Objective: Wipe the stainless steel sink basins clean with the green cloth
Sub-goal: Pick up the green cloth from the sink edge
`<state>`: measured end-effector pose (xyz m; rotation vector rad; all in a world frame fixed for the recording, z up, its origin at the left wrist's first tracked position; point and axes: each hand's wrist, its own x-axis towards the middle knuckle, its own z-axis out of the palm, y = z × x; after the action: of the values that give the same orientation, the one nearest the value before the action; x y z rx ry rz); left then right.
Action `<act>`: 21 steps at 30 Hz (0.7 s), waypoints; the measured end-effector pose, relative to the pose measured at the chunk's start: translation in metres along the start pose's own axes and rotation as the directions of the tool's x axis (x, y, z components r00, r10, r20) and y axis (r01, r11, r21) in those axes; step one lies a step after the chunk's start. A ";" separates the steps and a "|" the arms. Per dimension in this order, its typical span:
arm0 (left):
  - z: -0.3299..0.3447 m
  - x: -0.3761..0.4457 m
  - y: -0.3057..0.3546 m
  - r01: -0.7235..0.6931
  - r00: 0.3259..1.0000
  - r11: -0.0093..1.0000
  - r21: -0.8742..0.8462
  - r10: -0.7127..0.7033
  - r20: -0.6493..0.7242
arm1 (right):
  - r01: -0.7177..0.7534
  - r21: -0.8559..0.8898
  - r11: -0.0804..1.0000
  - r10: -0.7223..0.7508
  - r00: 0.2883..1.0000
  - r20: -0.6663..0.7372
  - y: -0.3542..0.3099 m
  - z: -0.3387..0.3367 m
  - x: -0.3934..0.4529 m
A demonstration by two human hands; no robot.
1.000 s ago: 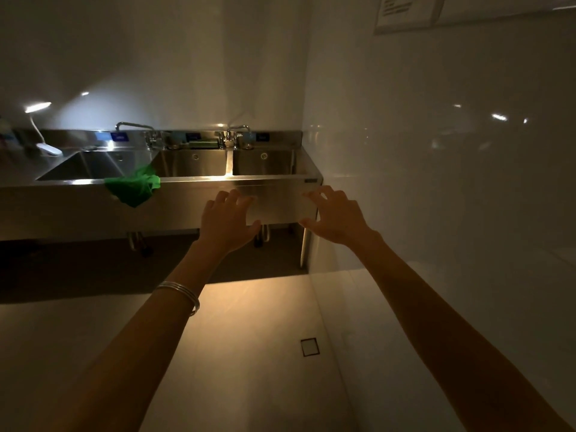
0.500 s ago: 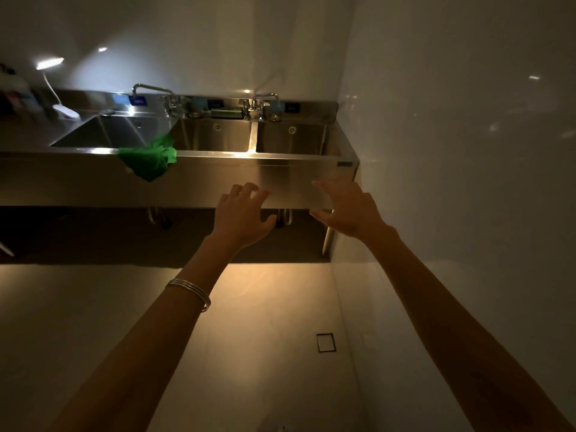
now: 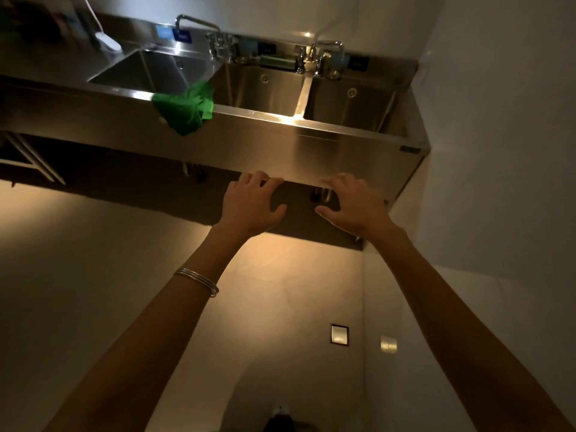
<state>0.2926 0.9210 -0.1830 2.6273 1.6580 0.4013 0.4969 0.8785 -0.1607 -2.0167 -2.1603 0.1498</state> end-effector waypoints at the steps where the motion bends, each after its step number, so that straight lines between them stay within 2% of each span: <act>1: 0.002 0.001 -0.010 0.027 1.000 1.000 0.004 -0.027 0.004 | 0.021 0.012 1.000 -0.021 1.000 0.014 -0.005 0.006 0.010; 6: 0.008 -0.006 -0.065 0.150 0.989 0.989 -0.005 -0.150 0.015 | 0.103 0.038 0.994 -0.105 0.991 0.082 -0.049 0.041 0.056; 13: 0.015 -0.025 -0.173 0.332 0.943 0.943 0.020 -0.332 0.033 | 0.236 0.054 0.970 -0.242 0.958 0.156 -0.149 0.086 0.119; 21: -0.007 -0.029 -0.315 0.408 0.912 0.912 0.039 -0.409 0.040 | 0.318 0.112 0.941 -0.335 0.922 0.193 -0.284 0.125 0.198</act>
<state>-0.0002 1.0331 -0.2271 2.1951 2.1396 0.2976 0.1818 1.0613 -0.2147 -1.6307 -2.5399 0.4094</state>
